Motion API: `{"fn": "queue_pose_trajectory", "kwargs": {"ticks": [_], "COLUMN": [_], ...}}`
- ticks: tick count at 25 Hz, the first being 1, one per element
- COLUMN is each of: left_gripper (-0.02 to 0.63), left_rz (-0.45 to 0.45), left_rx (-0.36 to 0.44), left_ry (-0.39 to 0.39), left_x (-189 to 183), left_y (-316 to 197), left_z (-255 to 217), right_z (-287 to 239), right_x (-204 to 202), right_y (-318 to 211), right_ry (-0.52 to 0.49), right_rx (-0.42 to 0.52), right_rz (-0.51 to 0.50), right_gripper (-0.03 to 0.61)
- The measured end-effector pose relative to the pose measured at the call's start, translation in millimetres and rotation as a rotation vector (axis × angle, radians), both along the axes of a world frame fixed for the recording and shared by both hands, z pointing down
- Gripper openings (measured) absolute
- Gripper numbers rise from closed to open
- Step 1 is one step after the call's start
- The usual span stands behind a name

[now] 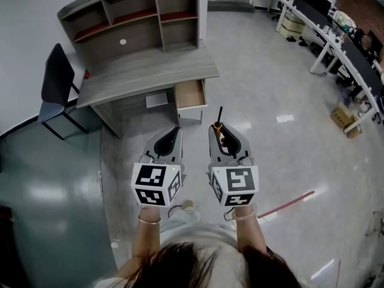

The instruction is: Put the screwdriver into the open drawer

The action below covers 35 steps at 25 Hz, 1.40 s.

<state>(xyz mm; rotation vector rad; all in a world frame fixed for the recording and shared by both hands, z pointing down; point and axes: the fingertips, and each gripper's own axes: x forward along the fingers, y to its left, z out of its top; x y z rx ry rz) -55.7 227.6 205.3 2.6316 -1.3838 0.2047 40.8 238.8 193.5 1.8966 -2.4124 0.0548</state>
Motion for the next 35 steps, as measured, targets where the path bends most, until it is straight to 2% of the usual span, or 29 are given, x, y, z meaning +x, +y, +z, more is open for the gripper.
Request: {"fn": "queue_pose_trajectory", "kwargs": {"ticks": [14, 24, 35], "left_gripper": [0.017, 0.017, 0.017], "left_rz": [0.039, 0.044, 0.032], "left_rx": [-0.007, -0.018, -0.04], "left_ry": [0.02, 0.054, 0.051], "left_x": [-35.3, -56.6, -59.6], "left_y": [-47.3, -58.9, -66.9], "left_z": [6.3, 8.6, 20.9], "right_z": [3.2, 0.5, 12.0], "right_x": [-30.5, -45.9, -44.5], "right_y": [-49.2, -53.5, -63.3], "right_ry": [0.025, 0.052, 0.046], "right_rx": [-0.011, -0.009, -0.03], "right_rz": [0.057, 0.079, 0.076], "right_gripper": [0.084, 0.084, 0.084]}}
